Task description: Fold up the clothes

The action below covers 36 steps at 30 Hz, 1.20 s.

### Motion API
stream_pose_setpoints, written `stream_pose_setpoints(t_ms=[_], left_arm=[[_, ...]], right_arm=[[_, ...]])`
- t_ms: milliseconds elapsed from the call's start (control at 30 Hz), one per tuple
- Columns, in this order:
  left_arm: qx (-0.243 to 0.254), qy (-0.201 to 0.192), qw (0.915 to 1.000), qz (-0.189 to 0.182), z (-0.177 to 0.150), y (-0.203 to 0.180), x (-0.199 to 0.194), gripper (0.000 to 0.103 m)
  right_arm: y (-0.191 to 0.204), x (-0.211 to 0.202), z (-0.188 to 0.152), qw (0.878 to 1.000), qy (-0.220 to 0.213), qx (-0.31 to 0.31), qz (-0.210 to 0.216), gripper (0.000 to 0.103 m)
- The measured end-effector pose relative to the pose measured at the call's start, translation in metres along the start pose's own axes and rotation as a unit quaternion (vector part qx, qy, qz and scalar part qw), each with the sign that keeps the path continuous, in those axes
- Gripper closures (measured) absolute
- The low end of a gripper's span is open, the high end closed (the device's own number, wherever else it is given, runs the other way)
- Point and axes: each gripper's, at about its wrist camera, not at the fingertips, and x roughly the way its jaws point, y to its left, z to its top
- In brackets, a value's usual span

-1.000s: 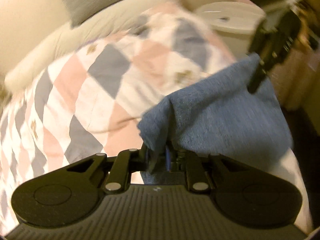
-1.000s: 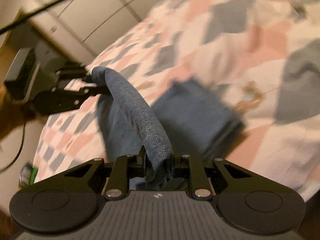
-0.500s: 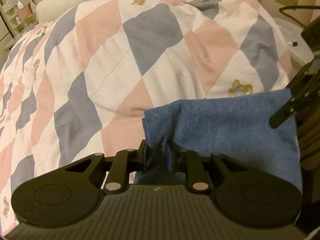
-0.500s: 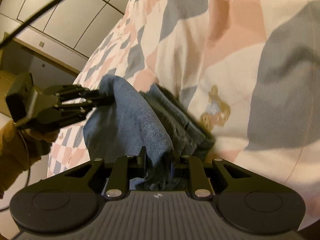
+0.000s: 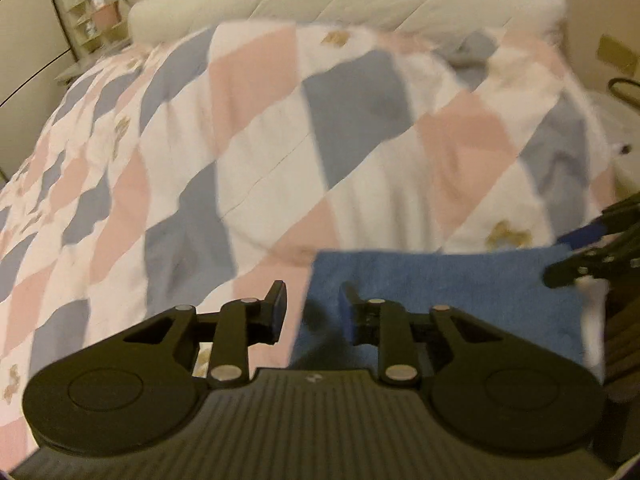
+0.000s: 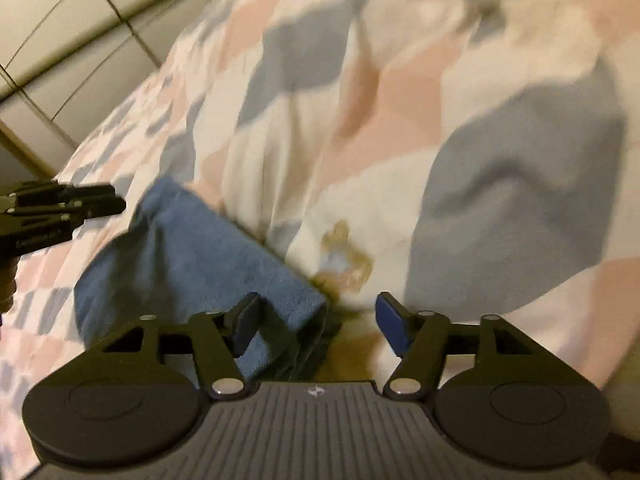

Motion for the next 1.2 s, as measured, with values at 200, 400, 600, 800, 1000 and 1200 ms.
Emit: stream_pose_setpoints(t_ms=[200, 400, 600, 800, 1000, 1200], left_arm=[[0.001, 0.006, 0.9998, -0.02, -0.007, -0.015, 0.045, 0.087], [-0.034, 0.024, 0.9989, -0.02, -0.008, -0.018, 0.096, 0.086], [-0.047, 0.042, 0.998, -0.005, -0.008, -0.015, 0.082, 0.086], [-0.062, 0.054, 0.9965, 0.012, -0.015, -0.011, 0.055, 0.086], [-0.086, 0.052, 0.9943, 0.035, -0.038, -0.003, 0.016, 0.086], [-0.134, 0.024, 0.988, 0.073, -0.099, 0.017, -0.042, 0.087]], right_arm=[[0.027, 0.019, -0.014, 0.99, -0.034, -0.138, -0.004, 0.075], [-0.001, 0.073, 0.008, 0.994, 0.027, -0.103, 0.027, 0.074], [0.006, 0.077, 0.014, 0.993, 0.042, -0.106, 0.027, 0.074], [0.012, 0.071, 0.012, 0.996, 0.031, -0.085, 0.004, 0.074], [0.041, 0.035, 0.006, 0.995, -0.03, -0.09, -0.029, 0.073], [0.067, 0.03, -0.02, 0.99, -0.02, -0.13, -0.051, 0.074]])
